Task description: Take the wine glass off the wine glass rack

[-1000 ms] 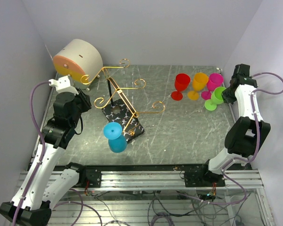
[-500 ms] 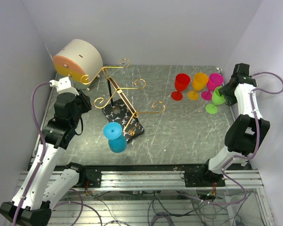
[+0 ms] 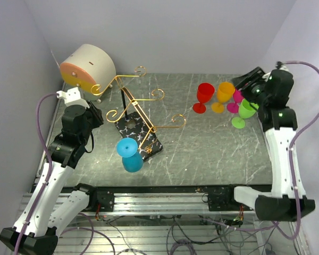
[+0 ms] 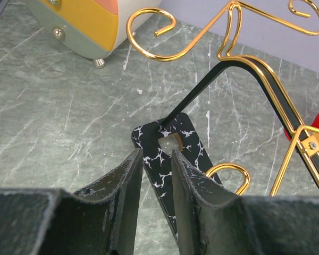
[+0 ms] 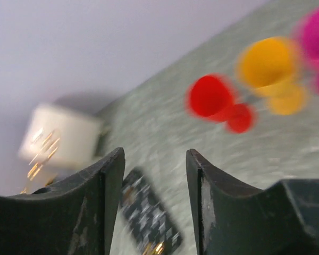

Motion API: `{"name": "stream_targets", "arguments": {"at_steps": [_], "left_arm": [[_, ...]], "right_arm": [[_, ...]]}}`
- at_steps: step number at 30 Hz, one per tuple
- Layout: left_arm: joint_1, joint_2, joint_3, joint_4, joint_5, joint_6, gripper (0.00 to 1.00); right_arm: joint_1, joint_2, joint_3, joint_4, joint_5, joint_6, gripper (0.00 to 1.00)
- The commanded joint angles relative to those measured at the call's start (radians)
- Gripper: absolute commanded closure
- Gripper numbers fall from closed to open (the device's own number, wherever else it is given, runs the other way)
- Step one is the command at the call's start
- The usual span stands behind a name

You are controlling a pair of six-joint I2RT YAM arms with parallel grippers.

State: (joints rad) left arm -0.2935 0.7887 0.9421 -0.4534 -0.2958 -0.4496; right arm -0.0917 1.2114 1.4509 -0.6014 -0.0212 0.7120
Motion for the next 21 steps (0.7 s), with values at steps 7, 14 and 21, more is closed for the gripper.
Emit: {"name": "stream_targets", "arguments": {"at_steps": [7,14,21], "left_arm": [[0.001,-0.016,-0.018,0.027,-0.034,0.001,0.61],[0.002,-0.019,-0.021,0.028,-0.037,-0.005,0.61],[0.002,-0.039,-0.030,0.033,-0.054,0.001,0.61]], "right_arm": [[0.740,-0.044,-0.123,0.220,-0.431,-0.018,0.50],[0.989,0.031,-0.018,0.141,-0.320,-0.071,0.48],[1.077,0.135,0.020,0.109,-0.268,-0.081,0.48]]}}
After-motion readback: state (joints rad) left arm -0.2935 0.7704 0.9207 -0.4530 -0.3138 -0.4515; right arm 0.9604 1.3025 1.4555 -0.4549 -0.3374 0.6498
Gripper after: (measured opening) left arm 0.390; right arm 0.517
